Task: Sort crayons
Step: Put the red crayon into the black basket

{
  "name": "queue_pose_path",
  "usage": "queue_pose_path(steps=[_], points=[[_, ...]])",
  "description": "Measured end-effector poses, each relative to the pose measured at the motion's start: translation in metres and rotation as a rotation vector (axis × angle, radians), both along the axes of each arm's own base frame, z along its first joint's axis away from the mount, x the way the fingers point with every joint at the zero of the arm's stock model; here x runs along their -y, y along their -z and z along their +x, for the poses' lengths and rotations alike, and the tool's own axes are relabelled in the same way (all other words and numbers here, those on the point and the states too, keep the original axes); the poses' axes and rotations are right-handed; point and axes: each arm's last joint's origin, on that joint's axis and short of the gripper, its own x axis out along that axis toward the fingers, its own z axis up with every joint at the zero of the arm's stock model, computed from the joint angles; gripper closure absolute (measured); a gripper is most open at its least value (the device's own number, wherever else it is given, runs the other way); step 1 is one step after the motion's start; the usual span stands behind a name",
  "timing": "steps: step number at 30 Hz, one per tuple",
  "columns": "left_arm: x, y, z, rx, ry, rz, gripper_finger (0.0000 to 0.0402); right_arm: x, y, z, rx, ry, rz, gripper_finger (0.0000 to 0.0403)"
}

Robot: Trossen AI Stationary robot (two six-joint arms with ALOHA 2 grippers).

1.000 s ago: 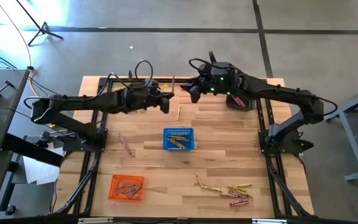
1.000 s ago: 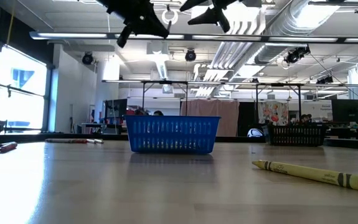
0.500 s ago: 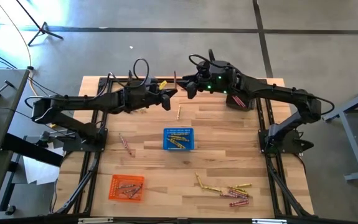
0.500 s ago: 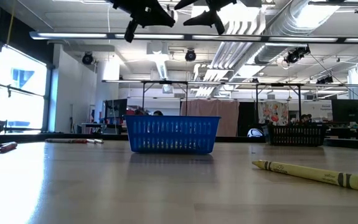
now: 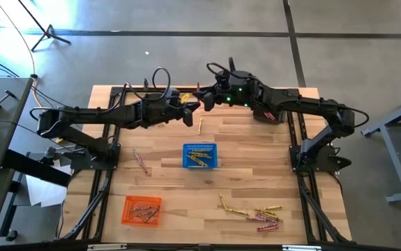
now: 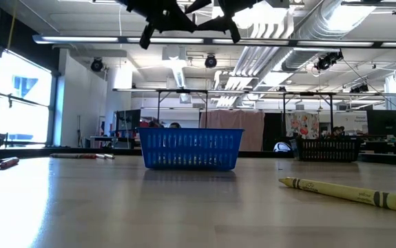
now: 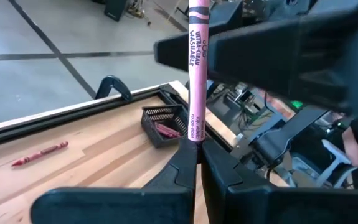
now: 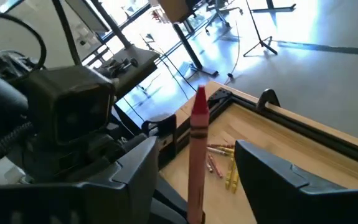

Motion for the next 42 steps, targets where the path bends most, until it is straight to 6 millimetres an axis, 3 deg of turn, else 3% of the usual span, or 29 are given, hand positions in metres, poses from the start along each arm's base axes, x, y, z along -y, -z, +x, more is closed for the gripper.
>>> queue_pose_path(steps=[4, 8, 14, 17, 22, 25, 31, 38, 42], points=[[-0.001, 0.000, 0.000, 0.000, -0.008, 0.002, 0.0401, 0.002, 0.000, -0.001, 0.000, 0.009, 0.005, 0.0281], [-0.001, 0.000, 0.000, -0.002, -0.013, 0.002, 0.0401, 0.005, 0.000, -0.002, 0.001, 0.016, 0.006, 0.0381], [-0.002, 0.000, -0.001, -0.006, -0.032, 0.015, 0.0397, 0.015, 0.000, -0.005, -0.001, 0.027, 0.013, 0.0393], [-0.003, 0.000, -0.001, -0.015, -0.069, 0.040, 0.0381, 0.025, -0.002, -0.016, -0.036, 0.074, 0.003, 0.0394], [-0.011, 0.000, -0.003, -0.031, -0.096, 0.062, 0.0336, 0.044, -0.012, -0.050, -0.209, 0.143, -0.035, 0.0396], [-0.013, 0.000, -0.004, -0.038, -0.100, 0.060, 0.0312, 0.056, -0.010, -0.080, -0.429, 0.165, -0.026, 0.0396], [-0.013, 0.000, -0.004, -0.035, -0.100, 0.060, 0.0290, 0.080, 0.031, -0.137, -0.999, 0.254, 0.068, 0.0396], [-0.013, 0.000, -0.004, -0.029, -0.101, 0.059, 0.0289, 0.108, 0.103, -0.177, -1.100, 0.219, 0.266, 0.0396], [-0.013, -0.001, -0.004, -0.024, -0.102, 0.055, 0.0289, 0.114, 0.129, -0.193, -1.091, 0.232, 0.336, 0.0395]])
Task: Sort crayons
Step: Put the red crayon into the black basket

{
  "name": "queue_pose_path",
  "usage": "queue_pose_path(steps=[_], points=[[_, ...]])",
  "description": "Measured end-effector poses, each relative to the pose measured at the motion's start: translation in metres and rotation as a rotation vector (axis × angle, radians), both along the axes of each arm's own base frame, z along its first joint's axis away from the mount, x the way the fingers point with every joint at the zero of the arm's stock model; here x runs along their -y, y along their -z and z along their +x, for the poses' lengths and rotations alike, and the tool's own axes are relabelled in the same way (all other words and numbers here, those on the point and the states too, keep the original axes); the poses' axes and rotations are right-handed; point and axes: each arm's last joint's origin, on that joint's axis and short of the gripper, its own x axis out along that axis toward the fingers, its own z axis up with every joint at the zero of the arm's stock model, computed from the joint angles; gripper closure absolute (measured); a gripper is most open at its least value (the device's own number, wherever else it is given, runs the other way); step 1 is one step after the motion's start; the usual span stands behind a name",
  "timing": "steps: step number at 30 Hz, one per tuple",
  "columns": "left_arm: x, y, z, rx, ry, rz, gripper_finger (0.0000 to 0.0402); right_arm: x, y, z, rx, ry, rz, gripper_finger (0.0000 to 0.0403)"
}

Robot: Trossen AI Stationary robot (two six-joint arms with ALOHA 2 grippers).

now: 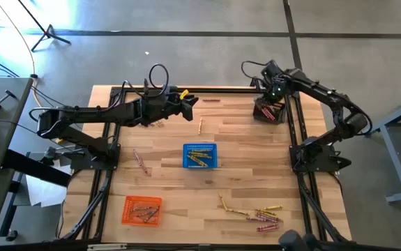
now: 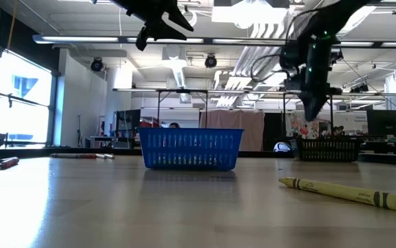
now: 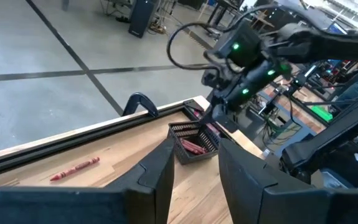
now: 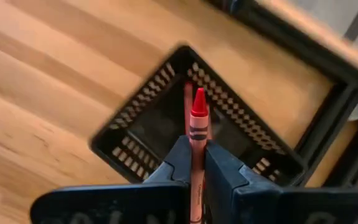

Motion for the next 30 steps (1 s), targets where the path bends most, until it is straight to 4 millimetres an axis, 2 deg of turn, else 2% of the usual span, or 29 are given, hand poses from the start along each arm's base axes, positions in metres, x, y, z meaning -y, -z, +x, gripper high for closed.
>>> queue_pose_path(steps=[3, 6, 9, 13, 17, 22, 25, 30], points=[[0.000, 0.000, 0.000, 0.000, -0.001, 0.000, 0.0289, -0.002, 0.012, -0.006, 0.014, -0.004, 0.052, 0.0370], [0.000, 0.000, 0.000, 0.001, -0.002, -0.003, 0.0289, -0.004, 0.018, -0.009, -0.007, -0.024, 0.067, 0.0324], [-0.001, 0.004, 0.002, -0.014, 0.003, -0.012, 0.0289, -0.003, 0.016, -0.008, -0.010, -0.054, 0.053, 0.0283], [-0.004, 0.010, 0.007, -0.029, 0.007, -0.027, 0.0289, 0.000, 0.007, -0.006, 0.001, -0.066, 0.031, 0.0254], [-0.016, 0.029, 0.018, -0.089, 0.083, -0.061, 0.0289, 0.003, -0.009, -0.003, 0.052, -0.105, 0.039, 0.0250], [-0.037, 0.068, 0.041, -0.187, 0.187, -0.219, 0.0289, 0.000, -0.032, 0.004, 0.182, -0.200, 0.054, 0.0259], [-0.050, 0.072, 0.062, -0.260, 0.228, -0.222, 0.0289, -0.004, -0.041, 0.007, 0.205, -0.238, 0.046, 0.0264], [-0.075, 0.071, 0.095, -0.517, 0.316, -0.126, 0.0289, -0.010, -0.049, 0.009, 0.199, -0.300, 0.045, 0.0265]])
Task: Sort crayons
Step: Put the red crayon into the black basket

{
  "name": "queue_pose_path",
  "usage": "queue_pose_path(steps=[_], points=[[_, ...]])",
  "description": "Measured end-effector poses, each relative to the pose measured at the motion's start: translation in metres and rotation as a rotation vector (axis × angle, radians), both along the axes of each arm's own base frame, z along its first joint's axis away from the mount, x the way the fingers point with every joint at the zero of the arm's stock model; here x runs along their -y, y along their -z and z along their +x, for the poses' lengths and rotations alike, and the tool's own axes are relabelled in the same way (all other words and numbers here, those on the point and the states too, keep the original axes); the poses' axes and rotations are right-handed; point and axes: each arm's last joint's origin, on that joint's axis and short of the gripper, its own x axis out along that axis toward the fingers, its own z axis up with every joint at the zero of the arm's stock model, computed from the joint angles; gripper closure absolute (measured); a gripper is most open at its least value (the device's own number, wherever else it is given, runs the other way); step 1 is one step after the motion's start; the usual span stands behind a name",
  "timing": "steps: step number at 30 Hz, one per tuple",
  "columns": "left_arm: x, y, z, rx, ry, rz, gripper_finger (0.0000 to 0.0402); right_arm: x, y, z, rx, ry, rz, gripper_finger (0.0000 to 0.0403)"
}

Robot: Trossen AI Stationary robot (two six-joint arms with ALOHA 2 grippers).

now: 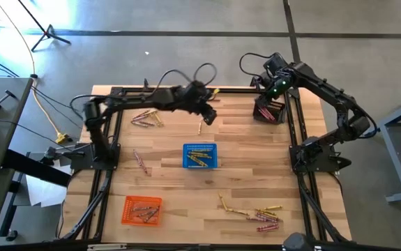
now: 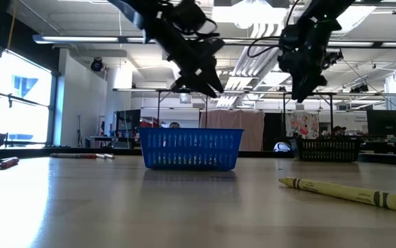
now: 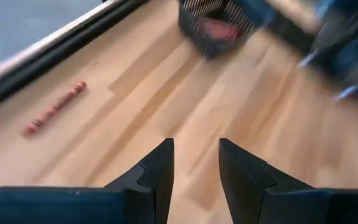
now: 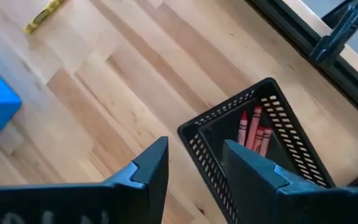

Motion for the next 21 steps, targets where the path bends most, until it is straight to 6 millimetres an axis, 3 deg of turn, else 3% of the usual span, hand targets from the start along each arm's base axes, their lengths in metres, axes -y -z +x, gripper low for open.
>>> queue_pose_path(steps=[5, 12, 21], points=[[-0.029, 0.008, 0.023, -0.221, 0.109, 0.098, 0.0289, -0.001, -0.001, 0.001, -0.007, -0.044, -0.010, 0.0265], [-0.066, 0.022, 0.048, -0.289, 0.188, 0.179, 0.0289, -0.001, -0.001, 0.001, -0.006, -0.076, -0.030, 0.0265], [-0.109, 0.066, 0.050, -0.342, 0.183, 0.113, 0.0289, 0.002, -0.002, 0.002, 0.009, -0.073, -0.051, 0.0265]])
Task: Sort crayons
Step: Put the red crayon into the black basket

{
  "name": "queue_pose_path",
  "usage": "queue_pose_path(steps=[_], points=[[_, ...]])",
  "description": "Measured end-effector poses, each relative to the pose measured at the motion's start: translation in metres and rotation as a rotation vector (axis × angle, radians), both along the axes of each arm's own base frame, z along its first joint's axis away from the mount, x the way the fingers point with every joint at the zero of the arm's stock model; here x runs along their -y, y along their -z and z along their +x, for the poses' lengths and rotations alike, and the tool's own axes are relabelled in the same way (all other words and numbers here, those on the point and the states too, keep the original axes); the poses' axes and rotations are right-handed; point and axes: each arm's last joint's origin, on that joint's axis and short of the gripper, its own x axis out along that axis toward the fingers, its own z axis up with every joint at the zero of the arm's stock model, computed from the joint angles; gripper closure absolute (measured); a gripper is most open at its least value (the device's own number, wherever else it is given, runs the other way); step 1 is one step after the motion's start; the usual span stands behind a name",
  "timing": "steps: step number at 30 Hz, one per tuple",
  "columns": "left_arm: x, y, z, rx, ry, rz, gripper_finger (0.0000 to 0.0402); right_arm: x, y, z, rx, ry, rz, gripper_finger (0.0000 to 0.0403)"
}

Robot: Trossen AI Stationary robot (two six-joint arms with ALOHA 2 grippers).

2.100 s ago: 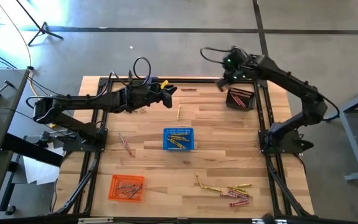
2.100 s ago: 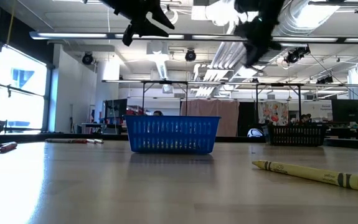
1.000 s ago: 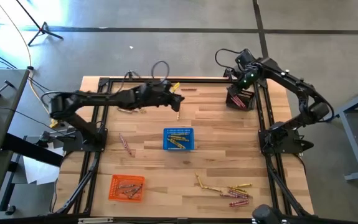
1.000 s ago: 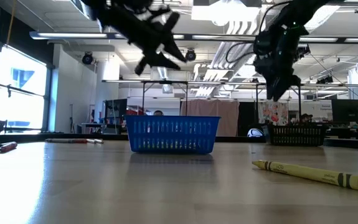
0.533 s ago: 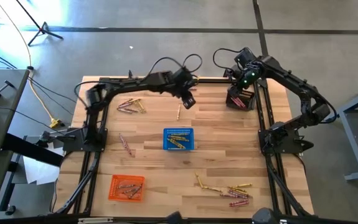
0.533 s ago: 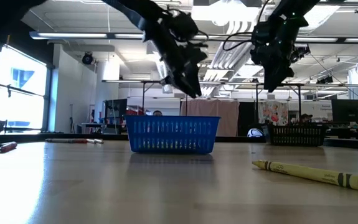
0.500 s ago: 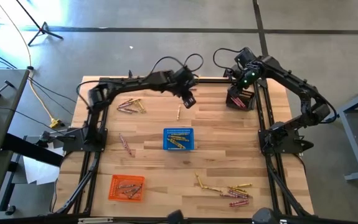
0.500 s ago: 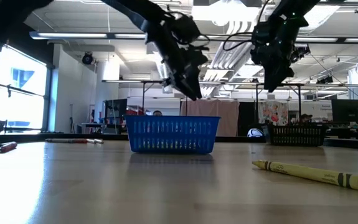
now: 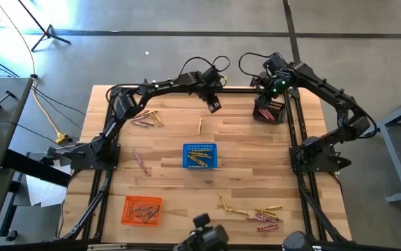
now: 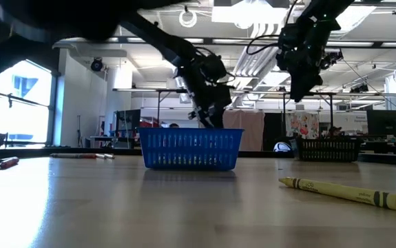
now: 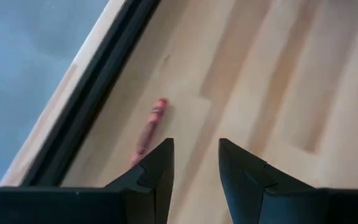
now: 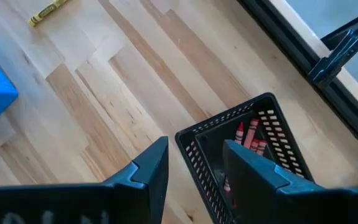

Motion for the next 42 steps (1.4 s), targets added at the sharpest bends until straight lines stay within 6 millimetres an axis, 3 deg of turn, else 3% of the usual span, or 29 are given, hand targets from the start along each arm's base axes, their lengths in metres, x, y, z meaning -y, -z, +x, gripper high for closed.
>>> queue_pose_path(steps=[5, 18, 25, 34, 42], points=[[-0.019, 0.011, -0.008, -0.014, 0.018, -0.001, 0.0289, 0.002, -0.001, 0.002, 0.018, 0.008, -0.019, 0.0265], [-0.055, 0.027, -0.037, 0.019, -0.012, -0.201, 0.0308, 0.003, -0.001, 0.001, 0.004, 0.042, -0.034, 0.0265], [-0.055, 0.033, -0.047, -0.067, 0.100, -0.182, 0.0321, 0.003, -0.001, 0.001, -0.005, 0.047, -0.041, 0.0265], [-0.048, 0.039, -0.040, -0.152, 0.327, -0.006, 0.0322, 0.003, -0.001, 0.001, -0.002, 0.061, -0.035, 0.0265], [-0.046, 0.043, -0.035, -0.180, 0.406, 0.074, 0.0322, 0.003, -0.001, 0.001, -0.002, 0.071, -0.029, 0.0265]])
